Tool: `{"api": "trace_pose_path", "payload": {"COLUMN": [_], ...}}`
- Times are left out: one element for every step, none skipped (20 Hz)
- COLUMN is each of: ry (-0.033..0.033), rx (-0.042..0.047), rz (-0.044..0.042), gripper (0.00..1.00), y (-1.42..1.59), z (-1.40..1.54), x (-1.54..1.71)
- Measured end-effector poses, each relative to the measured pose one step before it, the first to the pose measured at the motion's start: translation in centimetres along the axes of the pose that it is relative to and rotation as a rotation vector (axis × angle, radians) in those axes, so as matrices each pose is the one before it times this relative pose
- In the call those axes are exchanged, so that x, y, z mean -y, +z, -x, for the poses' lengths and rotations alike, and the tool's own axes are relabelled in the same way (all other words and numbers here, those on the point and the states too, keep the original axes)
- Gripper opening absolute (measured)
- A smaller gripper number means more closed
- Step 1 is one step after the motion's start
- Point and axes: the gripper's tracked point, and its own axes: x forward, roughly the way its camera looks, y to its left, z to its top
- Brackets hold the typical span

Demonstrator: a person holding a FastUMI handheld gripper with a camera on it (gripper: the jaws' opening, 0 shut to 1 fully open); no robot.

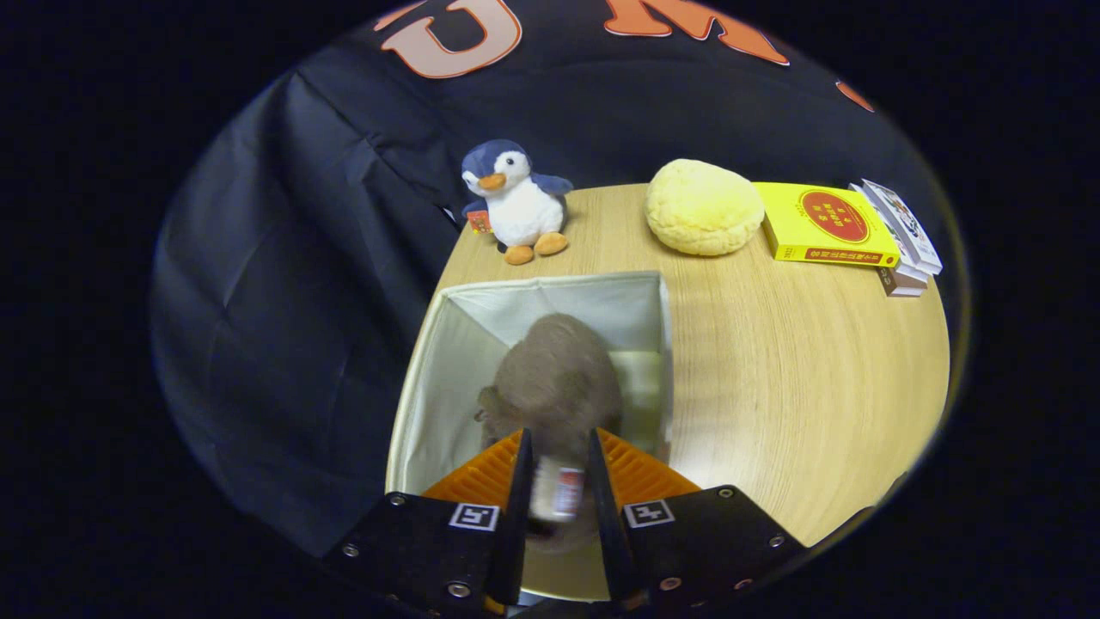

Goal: Open the storage box then place both shoes into the box .Put the left shoe in first, then the right shoe, with the right side of both shoes facing outward in a uniform manner.

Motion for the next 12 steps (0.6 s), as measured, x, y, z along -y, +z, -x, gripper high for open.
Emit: {"api": "trace_pose_path", "payload": {"ry": [0.01520, 0.01586, 0.01761, 0.01680, 0.01218, 0.01093, 0.00880, 0.00617, 0.00649, 0.00982, 0.01094, 0.00693], "rx": [0.02038, 0.02016, 0.02094, 0.02505, 0.02771, 0.02849, 0.03021, 0.02685, 0.02857, 0.03146, 0.02807, 0.02918], "rz": [0.00492, 0.00732, 0.00679, 0.00896, 0.01047, 0.01212, 0.01325, 0.01357, 0.01223, 0.01122, 0.00838, 0.00645], "gripper": [0.41, 0.46, 0.49, 0.51, 0.53, 0.56, 0.57, 0.60, 0.62, 0.66, 0.67, 0.68], "y": [0.680, 0.579, 0.580, 0.742, 0.750, 0.768, 0.708, 0.678, 0.722, 0.812, 0.679, 0.796], "z": [0.913, 0.908, 1.073, 1.062, 1.144, 1.109, 1.239, 1.209, 1.446, 1.386, 1.499, 1.498], "x": [-0.313, -0.291, -0.334, -0.160, -0.131, -0.050, 0.087, 0.216, 0.082, 0.134, 0.085, 0.264]}}
